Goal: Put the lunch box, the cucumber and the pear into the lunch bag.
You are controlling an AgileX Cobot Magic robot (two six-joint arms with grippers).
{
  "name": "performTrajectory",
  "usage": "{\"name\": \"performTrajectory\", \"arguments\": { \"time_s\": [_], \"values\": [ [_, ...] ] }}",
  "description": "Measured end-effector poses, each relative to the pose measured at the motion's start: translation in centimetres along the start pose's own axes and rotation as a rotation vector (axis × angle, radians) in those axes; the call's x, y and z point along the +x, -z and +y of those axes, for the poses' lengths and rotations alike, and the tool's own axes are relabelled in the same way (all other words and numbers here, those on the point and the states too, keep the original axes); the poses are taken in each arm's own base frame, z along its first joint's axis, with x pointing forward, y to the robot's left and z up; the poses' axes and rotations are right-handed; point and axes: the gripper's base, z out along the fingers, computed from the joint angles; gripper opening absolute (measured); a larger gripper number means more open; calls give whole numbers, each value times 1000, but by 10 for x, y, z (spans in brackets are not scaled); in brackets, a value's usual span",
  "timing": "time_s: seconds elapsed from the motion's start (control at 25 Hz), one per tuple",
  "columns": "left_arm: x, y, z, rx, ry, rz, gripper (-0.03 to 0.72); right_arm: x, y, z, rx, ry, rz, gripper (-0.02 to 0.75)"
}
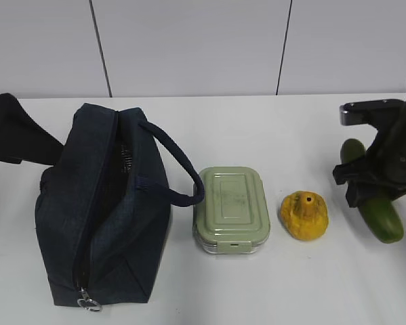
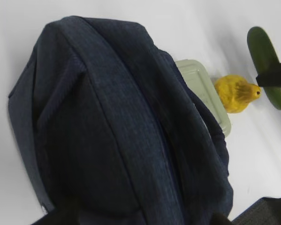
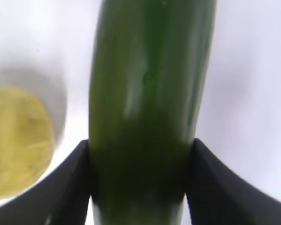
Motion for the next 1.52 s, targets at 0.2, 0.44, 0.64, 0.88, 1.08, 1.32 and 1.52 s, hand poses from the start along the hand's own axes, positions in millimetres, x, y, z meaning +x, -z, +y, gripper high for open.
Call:
{"name": "performTrajectory", "arguments": {
  "time_s": [0.2, 0.44, 0.64, 0.88, 1.08, 1.32, 1.52],
  "values": [
    [4, 0, 0, 1, -13, 48, 468, -13, 43, -1, -14, -26, -146, 403],
    [3, -14, 9, 4, 11, 102, 454, -29, 91, 10, -170, -47, -302, 403],
    [2, -27, 11, 14, 14, 140, 433, -35, 113, 26, -367, -23, -380, 402],
    [1, -42, -1, -5, -68, 168, 158, -37, 126, 46, -612, 32, -435, 402],
    [0, -43, -1, -21, -80, 155, 32, -35, 148, 74, -922, 110, -510, 402],
    [0, -41, -2, -25, -84, 145, 27, -24, 170, 140, -1116, 210, -586, 402],
    [0, -34, -6, -30, -98, 115, 27, -13, 166, 187, -1098, 253, -608, 402]
  ]
}}
